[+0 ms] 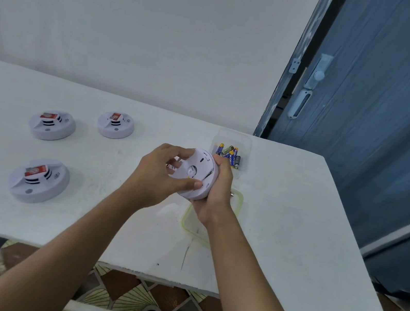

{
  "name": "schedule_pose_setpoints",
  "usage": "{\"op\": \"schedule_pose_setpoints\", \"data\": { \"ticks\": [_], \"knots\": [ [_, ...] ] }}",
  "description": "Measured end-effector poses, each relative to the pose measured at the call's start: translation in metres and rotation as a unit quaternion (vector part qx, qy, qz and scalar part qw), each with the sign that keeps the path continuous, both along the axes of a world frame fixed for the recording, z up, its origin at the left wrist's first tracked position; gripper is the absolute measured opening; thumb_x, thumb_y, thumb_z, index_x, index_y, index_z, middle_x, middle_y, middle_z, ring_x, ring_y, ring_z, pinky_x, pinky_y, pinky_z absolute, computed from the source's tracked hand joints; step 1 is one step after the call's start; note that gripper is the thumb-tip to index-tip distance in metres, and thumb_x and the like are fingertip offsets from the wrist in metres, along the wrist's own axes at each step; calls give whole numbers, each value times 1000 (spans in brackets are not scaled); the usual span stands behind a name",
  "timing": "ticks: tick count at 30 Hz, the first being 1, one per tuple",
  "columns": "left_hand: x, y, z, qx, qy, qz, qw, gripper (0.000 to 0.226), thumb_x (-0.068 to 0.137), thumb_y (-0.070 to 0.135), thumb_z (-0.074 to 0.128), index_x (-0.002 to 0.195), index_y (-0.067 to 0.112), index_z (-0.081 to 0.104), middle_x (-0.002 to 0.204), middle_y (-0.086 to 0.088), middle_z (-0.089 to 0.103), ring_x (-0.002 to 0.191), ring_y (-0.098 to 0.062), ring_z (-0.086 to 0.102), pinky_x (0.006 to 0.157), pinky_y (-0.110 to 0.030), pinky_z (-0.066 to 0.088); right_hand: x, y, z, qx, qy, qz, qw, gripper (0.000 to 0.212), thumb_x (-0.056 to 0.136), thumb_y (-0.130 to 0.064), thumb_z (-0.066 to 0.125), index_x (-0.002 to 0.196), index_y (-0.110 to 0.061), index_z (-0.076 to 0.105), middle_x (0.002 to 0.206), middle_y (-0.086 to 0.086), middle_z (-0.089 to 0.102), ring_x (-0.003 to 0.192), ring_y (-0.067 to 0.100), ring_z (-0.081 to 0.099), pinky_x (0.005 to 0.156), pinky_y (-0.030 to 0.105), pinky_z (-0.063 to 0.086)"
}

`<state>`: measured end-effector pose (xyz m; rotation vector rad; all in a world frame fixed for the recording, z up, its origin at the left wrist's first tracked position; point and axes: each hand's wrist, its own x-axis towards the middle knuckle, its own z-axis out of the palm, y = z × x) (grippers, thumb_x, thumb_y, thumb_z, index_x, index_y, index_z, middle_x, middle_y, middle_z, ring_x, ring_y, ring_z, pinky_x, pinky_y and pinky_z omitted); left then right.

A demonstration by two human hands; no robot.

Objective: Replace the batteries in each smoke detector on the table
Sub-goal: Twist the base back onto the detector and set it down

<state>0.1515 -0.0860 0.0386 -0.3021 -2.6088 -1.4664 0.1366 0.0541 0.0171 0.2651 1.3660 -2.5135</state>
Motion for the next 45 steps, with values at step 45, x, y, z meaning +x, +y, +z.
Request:
{"op": "schedule_pose_setpoints", "data": {
  "ticks": [45],
  "knots": [
    [3,6,-14,45,119,29,991,54,62,43,70,113,26,60,105,15,57,97,0,55,78,-8,40,0,-4,11,-1,6,47,999,49,94,-47,39,113,-12,68,112,13,66,106,29,61,83,38,48]
  ]
}}
